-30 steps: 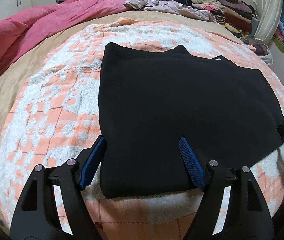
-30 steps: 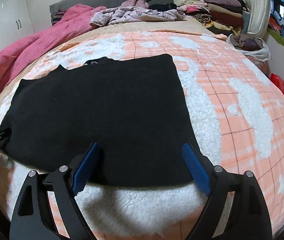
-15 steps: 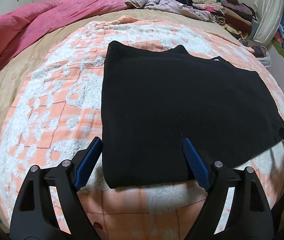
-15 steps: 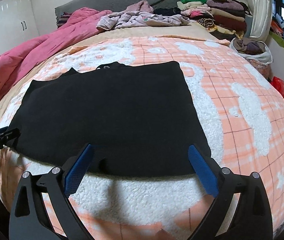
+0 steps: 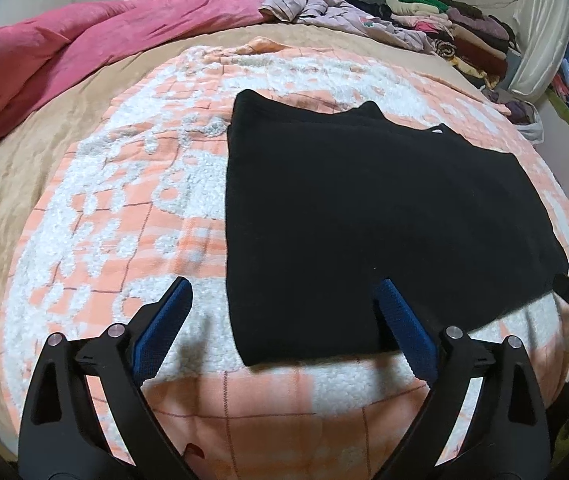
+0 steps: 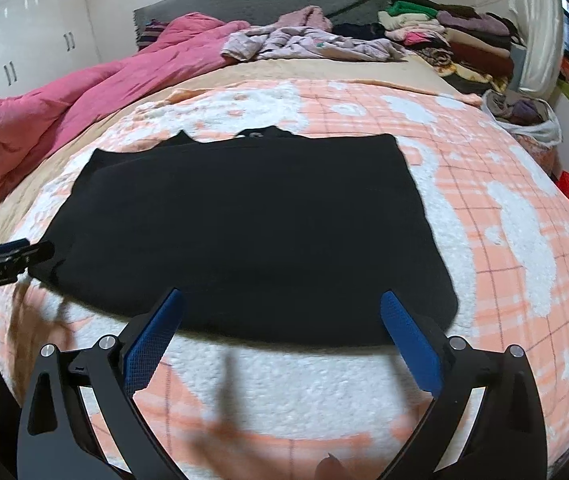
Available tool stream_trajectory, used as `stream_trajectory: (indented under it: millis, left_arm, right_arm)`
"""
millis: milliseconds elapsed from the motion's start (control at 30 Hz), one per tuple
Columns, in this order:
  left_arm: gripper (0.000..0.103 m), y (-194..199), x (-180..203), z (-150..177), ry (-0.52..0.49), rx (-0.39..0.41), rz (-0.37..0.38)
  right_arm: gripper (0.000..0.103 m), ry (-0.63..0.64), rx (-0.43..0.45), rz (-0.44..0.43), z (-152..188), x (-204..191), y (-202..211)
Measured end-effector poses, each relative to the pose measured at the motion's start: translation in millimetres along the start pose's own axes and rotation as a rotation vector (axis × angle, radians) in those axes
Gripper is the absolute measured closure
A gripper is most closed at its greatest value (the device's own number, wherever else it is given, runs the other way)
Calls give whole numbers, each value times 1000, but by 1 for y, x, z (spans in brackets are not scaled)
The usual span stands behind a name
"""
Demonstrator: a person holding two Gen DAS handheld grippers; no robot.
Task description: Fold small clothes
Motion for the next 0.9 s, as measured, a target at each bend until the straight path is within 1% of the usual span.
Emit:
stream_trajectory:
  millis: [200, 500, 900]
  left_arm:
    - [11, 2, -7, -1, 17, 4, 2]
    - [10, 5, -25, -3, 63, 15, 0]
    - [10, 5, -44, -14, 110, 26, -8]
  right_arm:
    - [5, 52, 6, -21, -2, -24, 1]
    - [5, 133, 4, -40, -6, -63, -2]
    - [5, 298, -1, -64, -7, -128, -11]
Point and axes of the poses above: each gripper's, at about its wrist camera, not at the fingertips, and y roughly against the way its jaws point, x to its right, z to its underside, the point moved 9 cm from there along -y, roughly the way its jaws point, and after that the axes turned 13 degrees about -x, right-handed, at the moved point
